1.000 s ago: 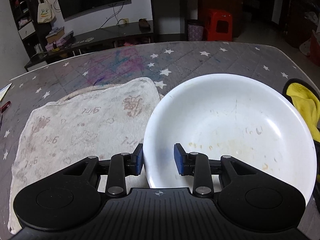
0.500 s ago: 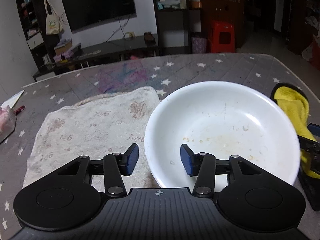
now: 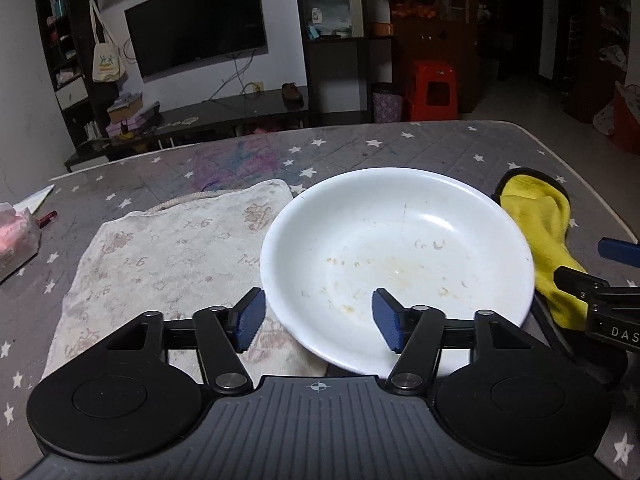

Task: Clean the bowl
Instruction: 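Open the left tool to release the bowl while the right tool releases the yellow cloth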

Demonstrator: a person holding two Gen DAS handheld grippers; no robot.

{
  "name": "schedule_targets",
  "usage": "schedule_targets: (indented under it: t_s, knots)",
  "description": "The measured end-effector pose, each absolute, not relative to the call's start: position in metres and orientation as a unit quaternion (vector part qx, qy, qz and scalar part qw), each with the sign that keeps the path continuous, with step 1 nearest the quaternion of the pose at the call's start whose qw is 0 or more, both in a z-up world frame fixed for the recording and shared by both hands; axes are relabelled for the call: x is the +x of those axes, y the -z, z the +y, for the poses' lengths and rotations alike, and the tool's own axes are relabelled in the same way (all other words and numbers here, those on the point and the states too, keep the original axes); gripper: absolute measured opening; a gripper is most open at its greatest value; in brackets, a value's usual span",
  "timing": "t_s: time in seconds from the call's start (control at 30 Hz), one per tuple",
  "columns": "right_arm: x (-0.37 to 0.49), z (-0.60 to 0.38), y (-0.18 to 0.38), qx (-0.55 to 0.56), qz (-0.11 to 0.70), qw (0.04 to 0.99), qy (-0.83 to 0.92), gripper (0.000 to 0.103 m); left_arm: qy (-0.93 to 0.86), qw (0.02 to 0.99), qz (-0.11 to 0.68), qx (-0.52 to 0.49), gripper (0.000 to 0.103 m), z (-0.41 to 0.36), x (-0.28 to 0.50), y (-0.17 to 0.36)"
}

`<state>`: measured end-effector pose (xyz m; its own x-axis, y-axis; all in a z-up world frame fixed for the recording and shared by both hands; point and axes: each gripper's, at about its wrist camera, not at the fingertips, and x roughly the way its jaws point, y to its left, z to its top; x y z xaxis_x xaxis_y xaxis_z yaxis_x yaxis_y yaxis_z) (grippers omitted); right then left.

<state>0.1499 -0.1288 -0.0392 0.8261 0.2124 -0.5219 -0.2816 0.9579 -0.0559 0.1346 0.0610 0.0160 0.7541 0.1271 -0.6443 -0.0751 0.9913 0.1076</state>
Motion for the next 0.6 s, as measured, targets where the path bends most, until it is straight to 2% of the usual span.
schedule_targets:
  t_s: [0.37, 0.57, 0.6]
  knots:
    - [0.130, -0.132, 0.030, -0.059, 0.249, 0.959, -0.124, 0.087, -0.047, 0.935, 0.350, 0.031, 0.069, 0.050, 0.109, -0.020]
    - [0.117, -0.132, 0.028, -0.064, 0.236, 0.963, -0.117, 0.103, -0.048, 0.934, 0.353, 0.029, 0.073, 0.046, 0.096, -0.020]
    - [0.115, -0.132, 0.027, -0.064, 0.235, 0.963, -0.116, 0.103, -0.048, 0.934, 0.353, 0.029, 0.074, 0.045, 0.093, -0.019]
